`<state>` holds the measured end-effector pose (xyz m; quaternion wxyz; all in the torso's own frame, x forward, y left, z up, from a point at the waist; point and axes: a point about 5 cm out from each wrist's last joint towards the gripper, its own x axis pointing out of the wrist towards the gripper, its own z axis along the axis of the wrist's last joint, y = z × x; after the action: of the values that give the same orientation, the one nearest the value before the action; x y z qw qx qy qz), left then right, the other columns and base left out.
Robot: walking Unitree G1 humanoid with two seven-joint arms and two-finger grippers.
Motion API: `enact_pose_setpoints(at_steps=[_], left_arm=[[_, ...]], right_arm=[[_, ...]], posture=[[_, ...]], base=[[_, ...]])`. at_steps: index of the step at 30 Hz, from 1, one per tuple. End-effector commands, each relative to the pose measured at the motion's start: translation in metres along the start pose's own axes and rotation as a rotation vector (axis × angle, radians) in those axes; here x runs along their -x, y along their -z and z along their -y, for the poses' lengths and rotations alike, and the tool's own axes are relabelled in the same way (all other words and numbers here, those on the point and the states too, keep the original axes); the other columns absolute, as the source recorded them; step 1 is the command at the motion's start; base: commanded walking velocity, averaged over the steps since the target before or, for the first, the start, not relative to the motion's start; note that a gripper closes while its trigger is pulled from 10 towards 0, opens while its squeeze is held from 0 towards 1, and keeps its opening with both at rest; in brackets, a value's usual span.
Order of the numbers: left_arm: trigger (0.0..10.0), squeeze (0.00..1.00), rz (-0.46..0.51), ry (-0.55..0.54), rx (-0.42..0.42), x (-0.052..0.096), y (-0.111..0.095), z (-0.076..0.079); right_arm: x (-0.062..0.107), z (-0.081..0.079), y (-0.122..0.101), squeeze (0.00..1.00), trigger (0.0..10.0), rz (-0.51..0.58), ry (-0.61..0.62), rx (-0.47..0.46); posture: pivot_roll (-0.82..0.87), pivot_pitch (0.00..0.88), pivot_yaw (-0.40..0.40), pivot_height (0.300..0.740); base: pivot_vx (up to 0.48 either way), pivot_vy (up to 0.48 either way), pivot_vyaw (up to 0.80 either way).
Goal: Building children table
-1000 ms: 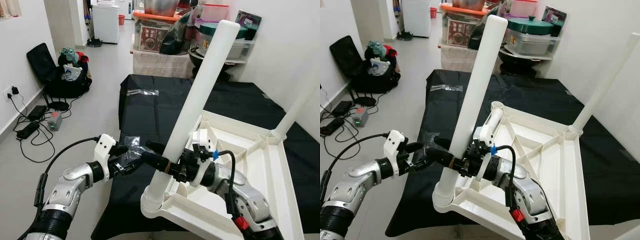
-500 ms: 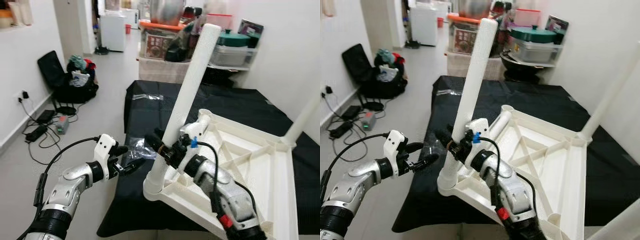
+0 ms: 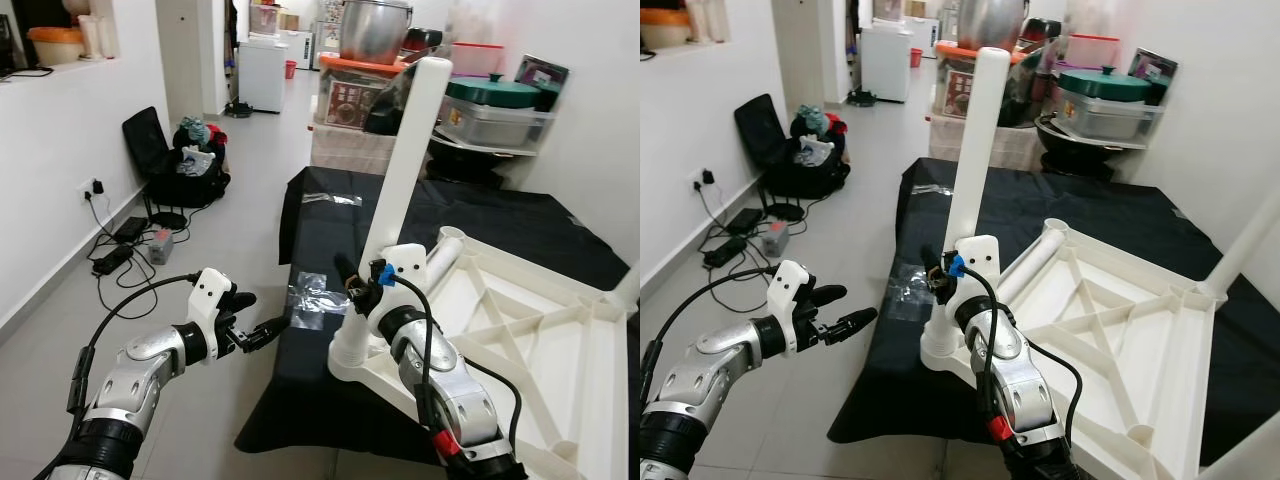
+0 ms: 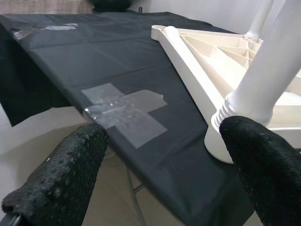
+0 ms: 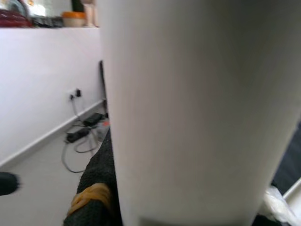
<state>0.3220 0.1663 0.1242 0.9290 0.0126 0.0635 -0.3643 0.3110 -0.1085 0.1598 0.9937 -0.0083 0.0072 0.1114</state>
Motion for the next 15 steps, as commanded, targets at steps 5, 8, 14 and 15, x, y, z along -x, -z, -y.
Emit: enact_pose_setpoints(at_steps=[5, 8, 14, 15], left_arm=[[10.0, 0.00, -0.014, -0.007, 0.006, 0.000, 0.002, -0.001], [10.0, 0.00, -0.014, -0.008, 0.006, 0.000, 0.002, -0.001], [10.0, 0.00, -0.014, -0.005, 0.010, 0.000, 0.002, -0.001], [10.0, 0.00, -0.014, -0.005, 0.010, 0.000, 0.002, -0.001]], right_arm=[[0.015, 0.036, 0.070, 0.00, 10.0, -0.366, 0.279, 0.088], [0.016, 0.039, 0.070, 0.00, 10.0, -0.369, 0.322, 0.076], [0.018, 0.047, 0.075, 0.00, 10.0, -0.408, 0.450, -0.032], [0.018, 0.047, 0.075, 0.00, 10.0, -0.408, 0.450, -0.032]], posture=[[0.09, 0.000, -0.105, 0.740], [0.09, 0.000, -0.106, 0.740], [0.09, 0.000, -0.104, 0.740], [0.09, 0.000, -0.104, 0.740]], base=[[0.000, 0.000, 0.00], [0.000, 0.000, 0.00], [0.000, 0.000, 0.00], [0.000, 0.000, 0.00]])
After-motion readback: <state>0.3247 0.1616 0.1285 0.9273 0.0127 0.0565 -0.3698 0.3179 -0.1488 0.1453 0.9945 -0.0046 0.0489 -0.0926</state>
